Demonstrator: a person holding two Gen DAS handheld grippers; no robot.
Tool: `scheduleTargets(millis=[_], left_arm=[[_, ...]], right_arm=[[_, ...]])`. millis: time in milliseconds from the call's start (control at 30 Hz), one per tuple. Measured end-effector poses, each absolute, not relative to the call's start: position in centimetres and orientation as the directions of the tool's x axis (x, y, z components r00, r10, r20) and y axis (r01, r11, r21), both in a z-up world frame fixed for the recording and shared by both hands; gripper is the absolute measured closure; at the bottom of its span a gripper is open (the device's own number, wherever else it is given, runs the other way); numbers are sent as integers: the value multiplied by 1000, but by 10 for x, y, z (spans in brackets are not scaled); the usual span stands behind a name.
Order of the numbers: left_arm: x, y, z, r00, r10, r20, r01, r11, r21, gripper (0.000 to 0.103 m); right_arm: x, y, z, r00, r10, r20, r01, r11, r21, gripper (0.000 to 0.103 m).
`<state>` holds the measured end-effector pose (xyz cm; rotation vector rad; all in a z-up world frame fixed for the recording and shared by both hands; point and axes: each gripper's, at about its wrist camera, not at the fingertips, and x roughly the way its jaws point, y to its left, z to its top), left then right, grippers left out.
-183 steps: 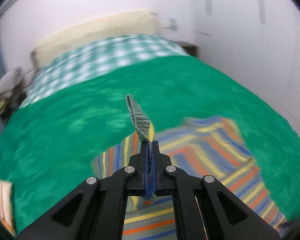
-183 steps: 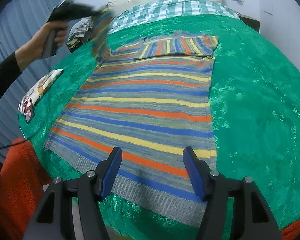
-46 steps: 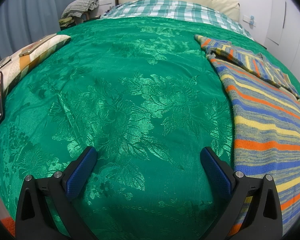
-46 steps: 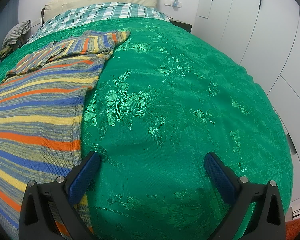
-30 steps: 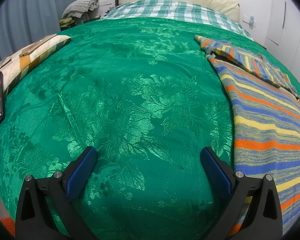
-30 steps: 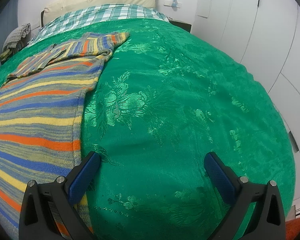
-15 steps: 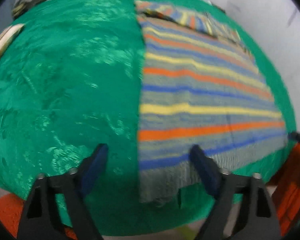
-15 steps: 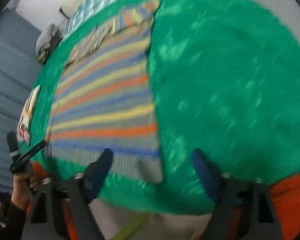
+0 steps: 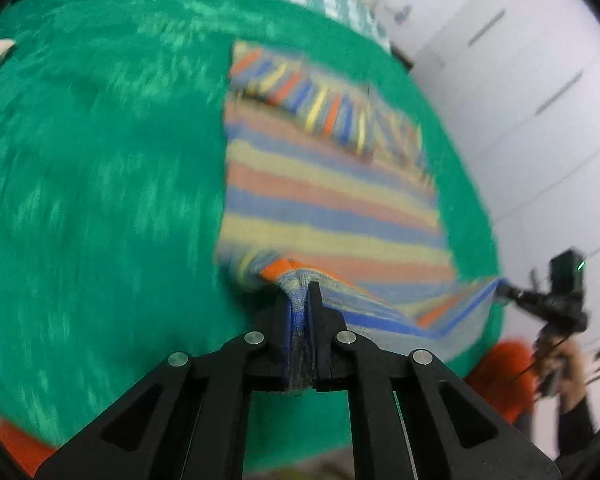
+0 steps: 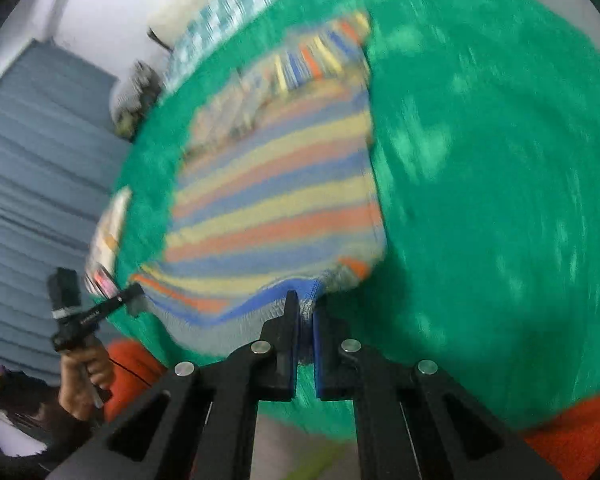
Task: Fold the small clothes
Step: 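Grasp the sweater hem with both grippers and fold it toward the collar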
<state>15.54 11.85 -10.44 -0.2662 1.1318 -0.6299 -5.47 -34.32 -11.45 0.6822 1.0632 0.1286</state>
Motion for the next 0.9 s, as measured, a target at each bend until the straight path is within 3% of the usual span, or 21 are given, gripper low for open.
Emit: scheduleTargets(millis=[133,300,333,367,400,433,467,500,533,633,733,833,900], left_arm=[[242,91,-83,319,-585,-746,335,806,-489,98],[363,42,-94,322,-538,-779,282,840,-463,98],[396,28,-99,338,-523,-783,275,850,-449,93],[419,18,-105,348,-501,-792,265,863,-430,88],[433,12,-112,357,-469,-808,241,882,-405,69],[454,8,-120,372,-412,-832,188,911,-368,39],[457,8,-122,386,-390,-836,155,921,-358,30],[463,11,-125,406,-383,-830,133,923,-361,30],[464,16,-123,427,-394,-814,125,917,-378,30],[445,35,-114,479,-436,-762,152,896,-418,28],[405,30,-110,486,-440,-755,263,898,-354,22],[366,-2,-128,418,-435,-797,390,879,-275,18],[343,-15,-157,356,-307,-882,435,890,-134,31]], right_arm=[[14,-374,-94,584,398,-707,208,769,605,98],[136,-423,-98,626,368,-687,240,747,619,98],[169,-437,-105,635,362,-683,256,735,628,98],[190,-444,-110,641,349,-683,268,733,626,97],[217,-456,-120,654,344,-674,281,717,638,97],[230,-463,-126,662,349,-663,286,700,654,95],[253,-477,-140,682,323,-656,320,675,665,90],[263,-485,-148,693,268,-670,366,669,646,83],[268,-486,-153,697,236,-677,392,665,636,67],[265,-494,-150,728,177,-663,387,692,610,66],[256,-464,-131,723,170,-669,280,814,509,66],[243,-408,-127,658,291,-694,73,893,444,66],[231,-373,-139,588,349,-730,-26,910,414,63]])
